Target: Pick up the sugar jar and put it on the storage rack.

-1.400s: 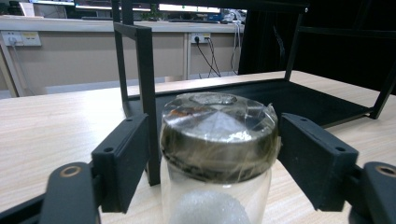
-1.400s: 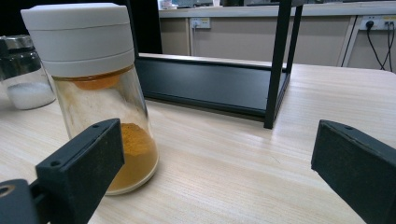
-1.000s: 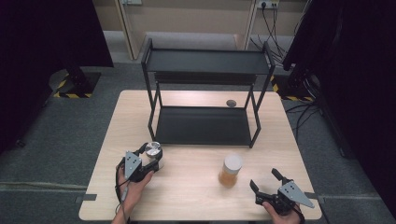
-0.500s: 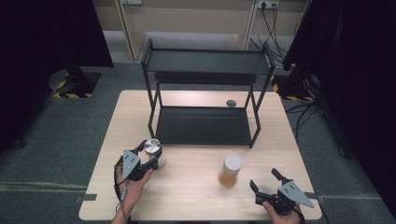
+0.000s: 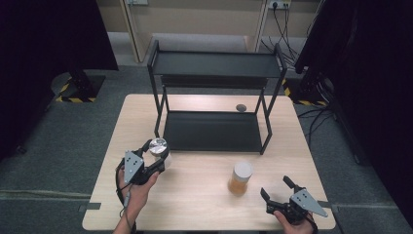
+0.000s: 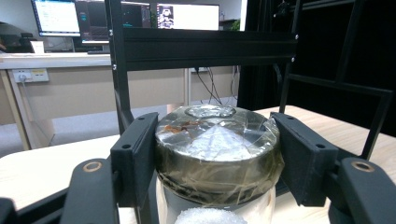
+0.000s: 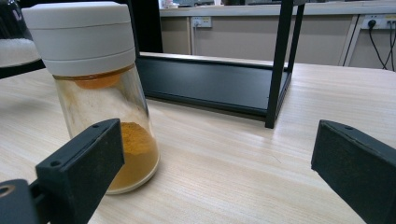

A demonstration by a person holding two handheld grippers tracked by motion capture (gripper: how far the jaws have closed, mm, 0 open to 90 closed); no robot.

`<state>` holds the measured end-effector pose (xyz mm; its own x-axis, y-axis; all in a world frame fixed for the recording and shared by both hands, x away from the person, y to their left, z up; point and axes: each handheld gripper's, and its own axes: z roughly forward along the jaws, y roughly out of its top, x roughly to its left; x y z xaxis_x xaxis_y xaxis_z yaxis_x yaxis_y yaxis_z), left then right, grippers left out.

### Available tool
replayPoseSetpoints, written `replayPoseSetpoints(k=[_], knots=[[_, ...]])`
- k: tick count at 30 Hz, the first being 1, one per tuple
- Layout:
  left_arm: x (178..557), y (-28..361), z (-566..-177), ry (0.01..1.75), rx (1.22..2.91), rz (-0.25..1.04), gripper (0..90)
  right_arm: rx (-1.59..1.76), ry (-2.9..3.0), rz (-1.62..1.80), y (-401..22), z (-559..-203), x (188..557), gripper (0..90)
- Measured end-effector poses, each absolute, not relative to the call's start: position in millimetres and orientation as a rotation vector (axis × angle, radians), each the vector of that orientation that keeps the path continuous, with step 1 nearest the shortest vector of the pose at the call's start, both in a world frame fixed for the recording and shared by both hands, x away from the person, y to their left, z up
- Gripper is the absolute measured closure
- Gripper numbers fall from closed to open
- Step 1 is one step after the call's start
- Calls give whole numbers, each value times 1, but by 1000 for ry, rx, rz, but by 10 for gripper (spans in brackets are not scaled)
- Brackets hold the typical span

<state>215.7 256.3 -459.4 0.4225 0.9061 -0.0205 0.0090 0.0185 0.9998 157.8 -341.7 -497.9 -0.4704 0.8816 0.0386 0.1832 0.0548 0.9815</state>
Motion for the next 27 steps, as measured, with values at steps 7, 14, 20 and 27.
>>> replayPoseSetpoints(k=[7, 14, 20, 27], knots=[[216, 254, -455, 893, 1360, 881, 350, 1071, 1723, 1459, -342, -498, 158, 29], [218, 251, -448, 878, 1355, 896, 351, 1077, 1720, 1464, -342, -498, 158, 29], [219, 249, -443, 877, 1343, 908, 351, 1079, 1718, 1466, -342, -498, 158, 30], [220, 248, -436, 873, 1335, 914, 351, 1079, 1718, 1464, -342, -498, 158, 30]])
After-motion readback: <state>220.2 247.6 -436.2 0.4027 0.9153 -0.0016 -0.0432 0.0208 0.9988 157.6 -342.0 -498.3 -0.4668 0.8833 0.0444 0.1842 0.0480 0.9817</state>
